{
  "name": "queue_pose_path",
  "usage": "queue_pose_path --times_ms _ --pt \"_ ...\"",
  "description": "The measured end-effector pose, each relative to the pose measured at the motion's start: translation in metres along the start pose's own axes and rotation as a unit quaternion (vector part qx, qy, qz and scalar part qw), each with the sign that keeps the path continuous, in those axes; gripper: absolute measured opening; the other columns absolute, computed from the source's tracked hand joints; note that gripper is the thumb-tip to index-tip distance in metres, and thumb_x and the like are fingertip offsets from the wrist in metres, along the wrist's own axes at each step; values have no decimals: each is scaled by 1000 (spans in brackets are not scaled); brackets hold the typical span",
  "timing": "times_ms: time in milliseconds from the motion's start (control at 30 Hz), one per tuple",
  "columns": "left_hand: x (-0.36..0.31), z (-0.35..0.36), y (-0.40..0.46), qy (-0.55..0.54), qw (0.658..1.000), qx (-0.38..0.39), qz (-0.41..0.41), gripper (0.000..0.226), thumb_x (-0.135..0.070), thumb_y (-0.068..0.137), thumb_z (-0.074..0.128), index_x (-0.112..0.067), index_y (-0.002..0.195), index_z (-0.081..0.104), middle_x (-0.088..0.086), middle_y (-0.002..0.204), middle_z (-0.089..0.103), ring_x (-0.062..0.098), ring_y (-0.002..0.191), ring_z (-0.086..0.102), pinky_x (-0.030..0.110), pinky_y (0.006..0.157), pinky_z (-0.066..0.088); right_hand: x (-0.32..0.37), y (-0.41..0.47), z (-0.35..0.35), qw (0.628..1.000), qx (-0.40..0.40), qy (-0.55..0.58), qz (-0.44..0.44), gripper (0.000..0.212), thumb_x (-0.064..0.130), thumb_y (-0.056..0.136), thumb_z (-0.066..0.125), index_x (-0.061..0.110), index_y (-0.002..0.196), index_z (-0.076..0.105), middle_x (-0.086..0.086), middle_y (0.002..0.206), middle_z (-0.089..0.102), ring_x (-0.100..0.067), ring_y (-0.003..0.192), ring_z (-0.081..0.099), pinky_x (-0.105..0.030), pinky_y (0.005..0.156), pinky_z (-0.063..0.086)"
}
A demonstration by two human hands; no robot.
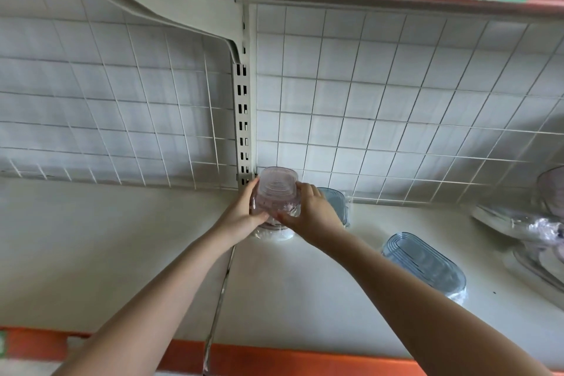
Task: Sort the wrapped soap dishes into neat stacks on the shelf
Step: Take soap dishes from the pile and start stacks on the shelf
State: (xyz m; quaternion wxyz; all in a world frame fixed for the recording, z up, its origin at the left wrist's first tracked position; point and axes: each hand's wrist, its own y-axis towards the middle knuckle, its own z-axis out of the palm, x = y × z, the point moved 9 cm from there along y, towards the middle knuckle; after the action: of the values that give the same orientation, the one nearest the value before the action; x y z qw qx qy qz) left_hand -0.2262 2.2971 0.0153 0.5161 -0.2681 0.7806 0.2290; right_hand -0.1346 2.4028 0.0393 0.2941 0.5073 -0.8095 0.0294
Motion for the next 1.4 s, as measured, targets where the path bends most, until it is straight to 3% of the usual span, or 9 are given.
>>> queue_pose_path --times_ms 200,433,567,633,700,800,967,1167,1400 --pt "4 -4 2 3 1000 -16 2 71 1 86 61 -17 145 26 -10 124 50 4 116 48 14 94 36 4 0 7 1000 -6 17 8 74 53 81 66 4 129 39 -11 126 47 -27 119 43 -32 95 38" --pt "0 1 -4 -37 999 -15 12 66 5 85 59 -29 135 33 -20 117 55 -18 102 51 15 92 40 8 1 13 998 16 63 16 77 42 79 71 3 135 35 -16 130 43 -31 122 40 -34 101 35" --pt "-4 2 -10 -13 1000 -20 6 67 5 85 59 -22 139 32 -18 118 53 5 115 52 17 91 40 13 -7 2 999 1 52 -9 82 41 79 71 9 142 29 -13 137 36 -29 130 33 -34 107 30" --pt "-8 -6 -16 85 993 -76 19 66 7 83 54 -17 140 32 -4 127 49 19 118 49 25 93 40 12 -16 -8 999 -10 25 -17 77 42 85 65 10 143 27 -10 140 34 -26 131 32 -32 105 30" --pt "-28 -14 -27 232 954 -169 85 64 9 77 54 -6 137 39 11 131 48 30 121 46 36 96 41 6 -27 -21 1000 -22 -6 -12 62 41 91 57 13 141 32 -6 140 36 -25 130 36 -35 98 37" --pt "-66 0 -48 295 903 -238 200 53 14 67 57 1 118 54 18 112 58 39 100 57 44 83 49 -10 -47 -43 998 -48 -39 -7 49 36 94 52 14 136 39 -5 136 42 -25 125 41 -37 90 42" --pt "-93 68 -58 279 918 -143 242 36 5 73 58 -7 107 62 8 96 66 30 84 63 35 70 51 -48 -88 -81 991 -103 -83 8 42 32 91 57 10 125 50 -8 123 53 -32 111 50 -42 83 48" --pt "-92 153 -57 227 947 -22 227 31 -5 82 52 -16 111 60 -1 109 64 22 99 61 39 81 50 -104 -143 -118 975 -147 -146 79 51 50 82 51 17 120 52 -4 118 54 -30 104 53 -40 82 46" --pt "-86 207 -48 259 951 24 166 35 -27 93 52 -16 127 49 3 123 55 22 118 48 35 90 41 -157 -184 -114 969 -129 -122 170 82 69 69 45 18 133 43 -4 125 52 -29 115 50 -41 88 47"
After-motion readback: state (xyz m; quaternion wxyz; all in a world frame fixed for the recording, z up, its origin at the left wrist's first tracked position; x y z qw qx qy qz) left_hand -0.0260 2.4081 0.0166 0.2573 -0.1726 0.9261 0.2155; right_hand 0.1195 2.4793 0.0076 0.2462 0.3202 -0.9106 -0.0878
